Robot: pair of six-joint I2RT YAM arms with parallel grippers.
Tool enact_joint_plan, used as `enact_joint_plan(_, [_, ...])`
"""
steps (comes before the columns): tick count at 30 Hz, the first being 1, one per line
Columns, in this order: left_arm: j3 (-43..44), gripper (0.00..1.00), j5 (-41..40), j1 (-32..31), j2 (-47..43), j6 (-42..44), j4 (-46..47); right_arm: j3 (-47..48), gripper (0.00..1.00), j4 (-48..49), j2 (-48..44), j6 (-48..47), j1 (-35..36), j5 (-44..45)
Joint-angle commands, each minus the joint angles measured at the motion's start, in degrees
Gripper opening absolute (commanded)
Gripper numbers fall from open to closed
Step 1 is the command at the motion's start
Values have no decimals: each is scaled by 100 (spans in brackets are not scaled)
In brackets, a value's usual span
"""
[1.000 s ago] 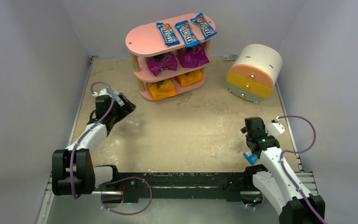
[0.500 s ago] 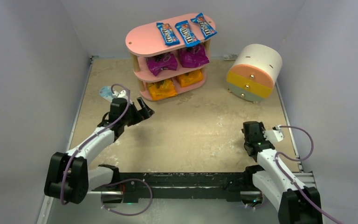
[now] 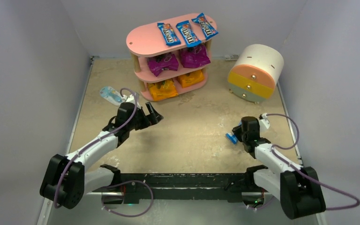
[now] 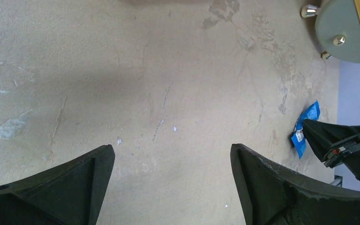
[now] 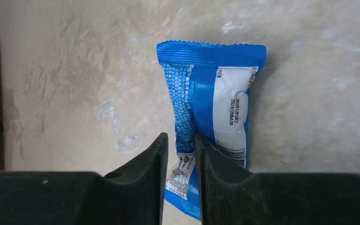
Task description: Place and organize the candy bags onto the shelf
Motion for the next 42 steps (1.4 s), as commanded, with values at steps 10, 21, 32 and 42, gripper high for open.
enact_joint_plan(10, [88, 100, -267, -208, -187, 9, -61, 1668, 23, -1117, 1910, -1116, 1977, 192])
enact_joint_plan(21, [49, 100, -280, -221, -191, 100, -160, 2686, 29, -2221, 3186, -1216, 2906, 1171])
enact_joint_plan(32, [2, 100, 733, -221, -425, 782, 614, 2854, 0, -1365, 2094, -2622, 3087, 142])
enact_joint_plan(42, [-593, 100, 3134, -221, -726, 1250, 3584, 2846, 0, -689, 223, -3832, 3087, -4069])
